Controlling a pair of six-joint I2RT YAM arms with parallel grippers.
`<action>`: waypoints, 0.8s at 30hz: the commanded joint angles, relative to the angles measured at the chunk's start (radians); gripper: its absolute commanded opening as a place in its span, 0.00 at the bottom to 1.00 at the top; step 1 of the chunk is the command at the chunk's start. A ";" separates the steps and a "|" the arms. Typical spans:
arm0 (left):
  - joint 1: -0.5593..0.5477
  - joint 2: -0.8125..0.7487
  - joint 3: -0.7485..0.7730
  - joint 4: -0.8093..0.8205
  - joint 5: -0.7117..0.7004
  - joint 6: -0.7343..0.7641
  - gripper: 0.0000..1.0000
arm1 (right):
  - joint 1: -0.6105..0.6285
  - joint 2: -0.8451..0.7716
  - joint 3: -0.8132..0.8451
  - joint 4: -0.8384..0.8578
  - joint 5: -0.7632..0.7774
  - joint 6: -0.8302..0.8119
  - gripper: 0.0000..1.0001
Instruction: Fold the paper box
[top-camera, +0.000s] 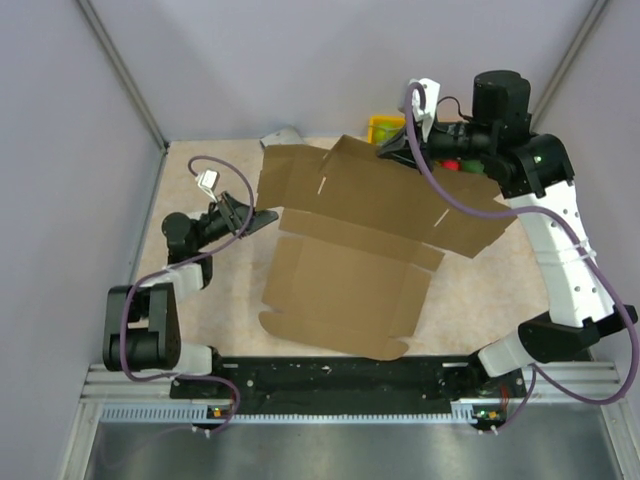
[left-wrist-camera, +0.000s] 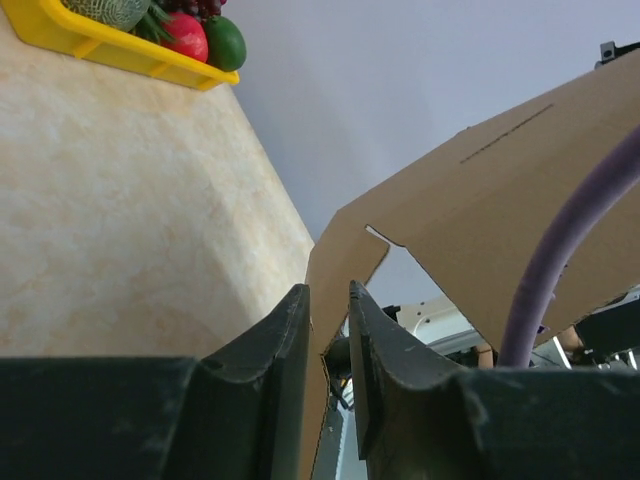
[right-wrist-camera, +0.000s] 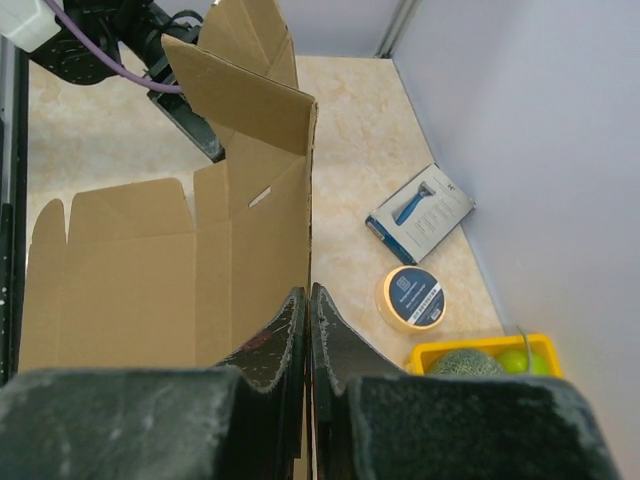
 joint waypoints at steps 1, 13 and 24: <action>-0.009 -0.059 0.008 0.080 0.037 0.056 0.27 | -0.026 -0.042 0.039 0.073 -0.038 0.010 0.00; -0.010 -0.019 0.013 -0.012 -0.077 0.112 0.16 | -0.031 -0.047 0.025 0.100 -0.058 0.033 0.00; -0.055 0.002 0.088 -0.190 -0.077 0.249 0.25 | -0.031 -0.048 0.034 0.107 -0.067 0.036 0.00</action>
